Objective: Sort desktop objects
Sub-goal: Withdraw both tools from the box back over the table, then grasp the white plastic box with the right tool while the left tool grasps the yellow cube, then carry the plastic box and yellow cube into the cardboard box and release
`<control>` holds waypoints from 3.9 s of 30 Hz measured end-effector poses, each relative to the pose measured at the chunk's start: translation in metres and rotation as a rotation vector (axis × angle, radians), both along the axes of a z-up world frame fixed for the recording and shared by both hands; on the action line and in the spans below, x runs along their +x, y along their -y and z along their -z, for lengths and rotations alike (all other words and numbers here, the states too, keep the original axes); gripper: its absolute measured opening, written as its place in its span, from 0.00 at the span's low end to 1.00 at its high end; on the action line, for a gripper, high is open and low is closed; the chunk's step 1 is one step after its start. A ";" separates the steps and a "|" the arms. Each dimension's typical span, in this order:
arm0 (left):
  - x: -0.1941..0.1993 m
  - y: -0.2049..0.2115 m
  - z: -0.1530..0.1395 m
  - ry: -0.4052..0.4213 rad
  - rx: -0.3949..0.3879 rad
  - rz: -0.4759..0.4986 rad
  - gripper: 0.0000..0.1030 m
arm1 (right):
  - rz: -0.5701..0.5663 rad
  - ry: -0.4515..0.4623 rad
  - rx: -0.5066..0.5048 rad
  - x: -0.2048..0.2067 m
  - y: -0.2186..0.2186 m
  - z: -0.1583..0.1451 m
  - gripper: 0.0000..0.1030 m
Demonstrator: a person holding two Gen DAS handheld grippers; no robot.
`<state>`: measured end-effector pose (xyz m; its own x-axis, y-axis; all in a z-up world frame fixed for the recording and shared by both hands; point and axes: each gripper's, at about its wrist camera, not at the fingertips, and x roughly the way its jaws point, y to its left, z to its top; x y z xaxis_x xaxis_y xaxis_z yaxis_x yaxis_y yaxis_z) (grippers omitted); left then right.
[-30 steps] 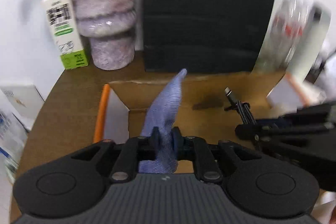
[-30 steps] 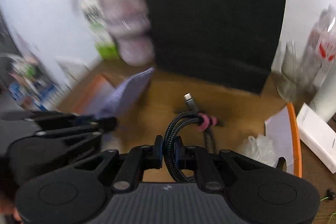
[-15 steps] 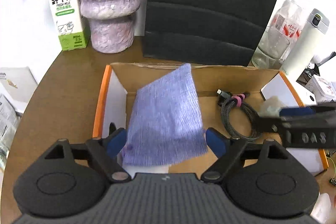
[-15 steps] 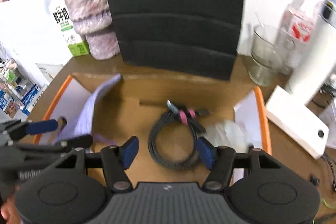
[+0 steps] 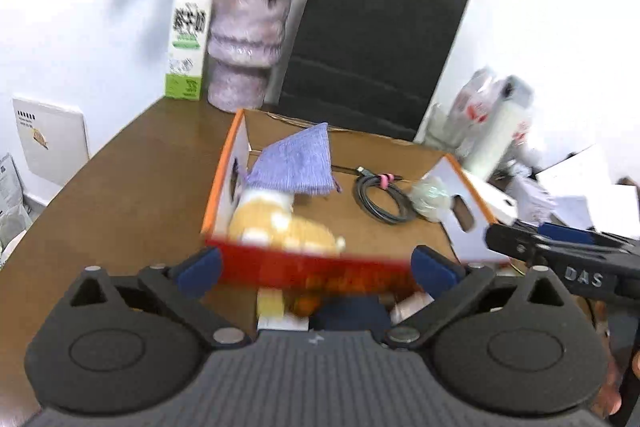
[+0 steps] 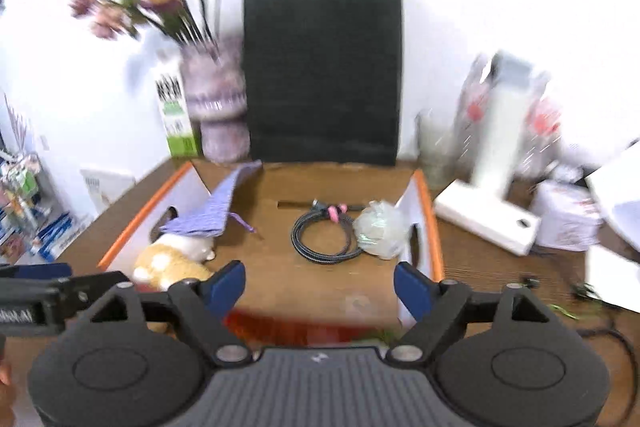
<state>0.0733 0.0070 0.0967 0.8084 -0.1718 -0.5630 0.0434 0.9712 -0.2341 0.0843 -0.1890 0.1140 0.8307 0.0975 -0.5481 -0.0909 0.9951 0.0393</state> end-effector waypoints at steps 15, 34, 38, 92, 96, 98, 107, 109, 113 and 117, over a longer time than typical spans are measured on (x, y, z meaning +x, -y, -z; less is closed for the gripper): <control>-0.132 -0.010 0.077 0.124 0.163 -0.055 1.00 | -0.088 -0.048 0.025 -0.173 -0.036 0.105 0.89; -0.107 -0.006 0.082 0.033 0.127 0.030 1.00 | -0.009 0.012 0.139 -0.168 -0.012 0.092 0.91; -0.061 -0.021 0.066 0.030 0.015 -0.012 0.99 | 0.015 0.105 0.095 -0.133 0.005 0.069 0.92; -0.130 -0.005 0.053 0.003 -0.003 0.013 0.21 | -0.051 0.102 0.224 -0.182 -0.007 0.075 0.63; -0.143 0.001 0.062 -0.019 0.035 0.005 0.21 | -0.024 0.096 0.229 -0.196 -0.008 0.074 0.63; -0.147 0.004 0.063 -0.014 0.041 0.013 0.21 | -0.015 0.103 0.213 -0.200 -0.010 0.073 0.63; -0.145 0.013 0.078 -0.013 0.051 0.028 0.21 | 0.006 0.087 0.122 -0.186 -0.015 0.096 0.65; -0.143 0.012 0.081 -0.016 0.052 0.025 0.21 | 0.009 0.056 0.110 -0.181 -0.017 0.103 0.65; -0.140 0.008 0.083 -0.026 0.037 0.023 0.21 | 0.012 0.046 0.107 -0.180 -0.017 0.104 0.64; -0.132 0.003 0.060 0.042 0.018 0.031 0.21 | -0.002 0.061 0.178 -0.177 -0.007 0.083 0.63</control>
<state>-0.0590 0.0043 0.0363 0.8257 -0.1874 -0.5321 0.0828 0.9733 -0.2143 -0.0930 -0.1824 0.0310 0.8616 0.1904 -0.4705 -0.1007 0.9727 0.2092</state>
